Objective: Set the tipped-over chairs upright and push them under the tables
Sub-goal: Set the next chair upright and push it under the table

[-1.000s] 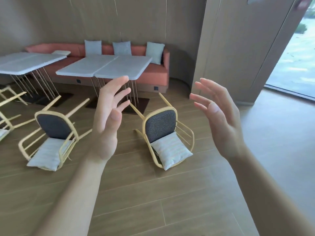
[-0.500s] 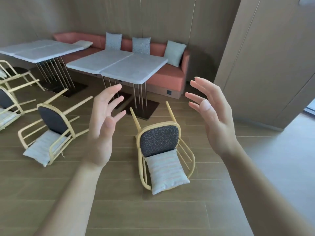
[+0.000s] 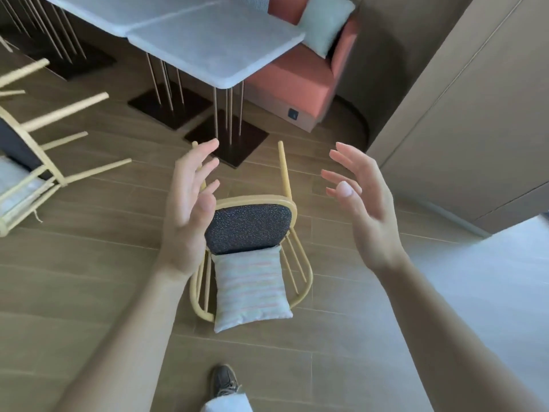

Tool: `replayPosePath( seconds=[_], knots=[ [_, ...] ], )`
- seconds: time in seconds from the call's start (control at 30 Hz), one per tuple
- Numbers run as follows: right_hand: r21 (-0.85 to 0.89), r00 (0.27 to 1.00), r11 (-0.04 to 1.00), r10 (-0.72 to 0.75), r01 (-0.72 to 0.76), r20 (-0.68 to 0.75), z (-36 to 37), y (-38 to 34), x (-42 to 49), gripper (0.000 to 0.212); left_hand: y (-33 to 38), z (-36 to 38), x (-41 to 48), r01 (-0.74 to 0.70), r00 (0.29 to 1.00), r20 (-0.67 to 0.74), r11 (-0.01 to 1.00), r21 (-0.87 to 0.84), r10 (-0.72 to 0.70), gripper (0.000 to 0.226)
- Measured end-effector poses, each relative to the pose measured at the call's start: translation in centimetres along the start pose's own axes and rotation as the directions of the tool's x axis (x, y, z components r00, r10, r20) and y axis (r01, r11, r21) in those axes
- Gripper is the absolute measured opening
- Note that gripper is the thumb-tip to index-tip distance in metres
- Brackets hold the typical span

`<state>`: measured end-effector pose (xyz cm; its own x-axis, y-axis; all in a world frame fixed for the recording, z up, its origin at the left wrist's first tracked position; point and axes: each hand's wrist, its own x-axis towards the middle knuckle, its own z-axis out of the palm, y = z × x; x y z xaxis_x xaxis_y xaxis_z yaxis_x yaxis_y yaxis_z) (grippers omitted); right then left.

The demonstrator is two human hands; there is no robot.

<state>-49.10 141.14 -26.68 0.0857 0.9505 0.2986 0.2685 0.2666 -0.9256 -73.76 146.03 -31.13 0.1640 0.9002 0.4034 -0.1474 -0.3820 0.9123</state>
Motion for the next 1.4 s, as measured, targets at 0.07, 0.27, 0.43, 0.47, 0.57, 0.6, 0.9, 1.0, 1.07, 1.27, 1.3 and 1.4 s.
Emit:
replayPosePath(
  seconds=[0.07, 0.27, 0.43, 0.47, 0.57, 0.6, 0.9, 1.0, 1.07, 1.27, 1.3, 1.4],
  knots=[
    [0.013, 0.998, 0.998, 0.053, -0.054, 0.038, -0.2, 4.2, 1.7, 0.060, -3.7, 0.8, 0.6, 0.071, 0.997, -0.028, 0.997, 0.035, -0.071, 0.072],
    [0.049, 0.968, 0.974, 0.211, -0.219, 0.136, 0.3, 21.1, 3.9, 0.066, -17.2, 3.8, -1.1, 0.228, 0.971, -0.107, 0.960, 0.161, -0.213, 0.061],
    [0.031, 0.924, 0.934, 0.347, -0.357, 0.163, 1.7, 39.4, 2.8, 0.071, -33.0, 6.2, -5.5, 0.354, 0.933, -0.144, 0.910, 0.216, -0.329, 0.062],
    [0.026, 0.910, 0.920, 0.383, -0.392, 0.156, 2.1, 43.1, 2.1, 0.073, -36.4, 6.4, -6.8, 0.375, 0.925, -0.148, 0.899, 0.227, -0.349, 0.064],
    [-0.033, 0.879, 0.893, 0.448, -0.449, 0.162, 3.8, 55.0, -0.9, 0.069, -47.2, 6.3, -11.2, 0.496, 0.868, -0.185, 0.831, 0.252, -0.461, 0.079],
    [-0.042, 0.866, 0.883, 0.467, -0.468, 0.178, 4.6, 58.8, -1.8, 0.067, -50.4, 6.0, -12.7, 0.517, 0.855, -0.190, 0.815, 0.262, -0.482, 0.082],
    [-0.032, 0.754, 0.779, 0.615, -0.626, 0.231, 10.2, 84.1, -11.5, 0.108, -74.5, -0.8, -25.4, 0.646, 0.754, -0.204, 0.649, 0.402, -0.624, 0.080],
    [0.017, 0.750, 0.780, 0.594, -0.625, 0.289, 11.4, 89.7, -15.3, 0.117, -79.2, -1.9, -30.2, 0.742, 0.669, -0.269, 0.606, 0.288, -0.692, 0.106],
    [0.051, 0.707, 0.724, 0.653, -0.688, 0.270, 11.5, 91.9, -16.6, 0.103, -81.1, -2.5, -32.4, 0.790, 0.612, -0.326, 0.577, 0.208, -0.721, 0.118],
    [0.050, 0.631, 0.640, 0.737, -0.767, 0.242, 11.9, 92.3, -16.5, 0.056, -82.2, -2.9, -31.4, 0.841, 0.538, -0.344, 0.517, 0.159, -0.770, 0.119],
    [0.054, 0.625, 0.633, 0.742, -0.772, 0.241, 11.7, 91.3, -16.5, 0.054, -81.3, -2.7, -31.0, 0.843, 0.534, -0.339, 0.520, 0.139, -0.775, 0.120],
    [0.065, 0.595, 0.598, 0.769, -0.799, 0.234, 10.3, 86.4, -16.5, 0.046, -76.7, -2.0, -30.0, 0.853, 0.516, -0.315, 0.513, 0.100, -0.796, 0.110]
  ],
)
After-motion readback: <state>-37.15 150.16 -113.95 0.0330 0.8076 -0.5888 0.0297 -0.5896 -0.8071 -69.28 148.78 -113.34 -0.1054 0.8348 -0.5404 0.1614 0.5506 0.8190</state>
